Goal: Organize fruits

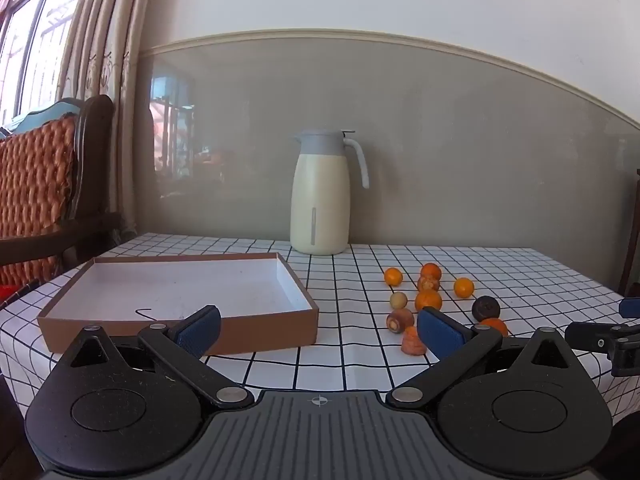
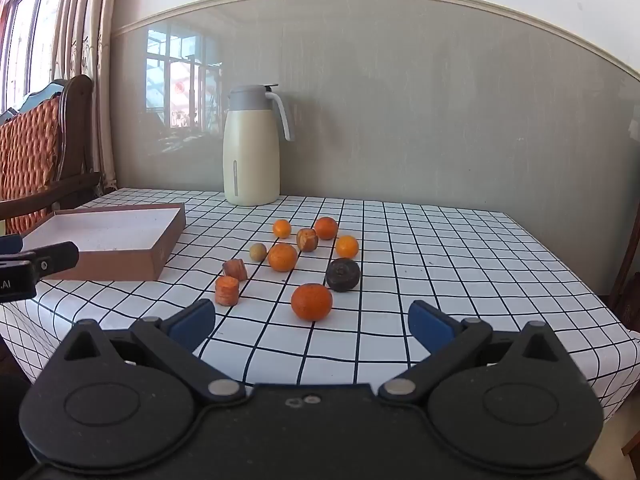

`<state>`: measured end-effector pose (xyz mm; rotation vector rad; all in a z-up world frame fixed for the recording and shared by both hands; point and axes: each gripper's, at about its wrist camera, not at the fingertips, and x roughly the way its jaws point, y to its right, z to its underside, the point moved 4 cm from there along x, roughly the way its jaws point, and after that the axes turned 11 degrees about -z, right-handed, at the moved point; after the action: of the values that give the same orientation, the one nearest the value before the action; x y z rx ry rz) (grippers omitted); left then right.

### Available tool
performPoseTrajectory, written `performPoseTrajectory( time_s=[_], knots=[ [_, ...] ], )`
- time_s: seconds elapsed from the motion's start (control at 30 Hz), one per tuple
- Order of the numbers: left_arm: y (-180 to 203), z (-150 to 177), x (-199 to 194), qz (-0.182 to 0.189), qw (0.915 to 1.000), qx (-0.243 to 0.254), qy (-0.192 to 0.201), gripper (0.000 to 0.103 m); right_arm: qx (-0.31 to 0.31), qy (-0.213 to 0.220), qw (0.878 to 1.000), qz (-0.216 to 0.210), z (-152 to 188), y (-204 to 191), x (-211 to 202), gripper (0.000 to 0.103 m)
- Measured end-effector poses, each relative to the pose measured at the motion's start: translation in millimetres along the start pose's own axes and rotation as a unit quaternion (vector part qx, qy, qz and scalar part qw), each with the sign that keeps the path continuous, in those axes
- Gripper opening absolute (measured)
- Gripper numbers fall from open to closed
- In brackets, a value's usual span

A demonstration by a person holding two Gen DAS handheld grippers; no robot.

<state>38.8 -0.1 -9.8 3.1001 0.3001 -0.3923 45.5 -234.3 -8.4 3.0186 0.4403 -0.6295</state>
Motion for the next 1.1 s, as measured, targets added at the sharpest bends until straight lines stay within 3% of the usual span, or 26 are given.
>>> performPoseTrajectory(
  time_s=[1.1],
  knots=[
    [5.2,2.6,3.7,-0.003,0.9999,0.014,-0.004,0.103,0.001,-0.002,1.000,0.000,-0.1,1.4,1.1,0.097]
  ],
)
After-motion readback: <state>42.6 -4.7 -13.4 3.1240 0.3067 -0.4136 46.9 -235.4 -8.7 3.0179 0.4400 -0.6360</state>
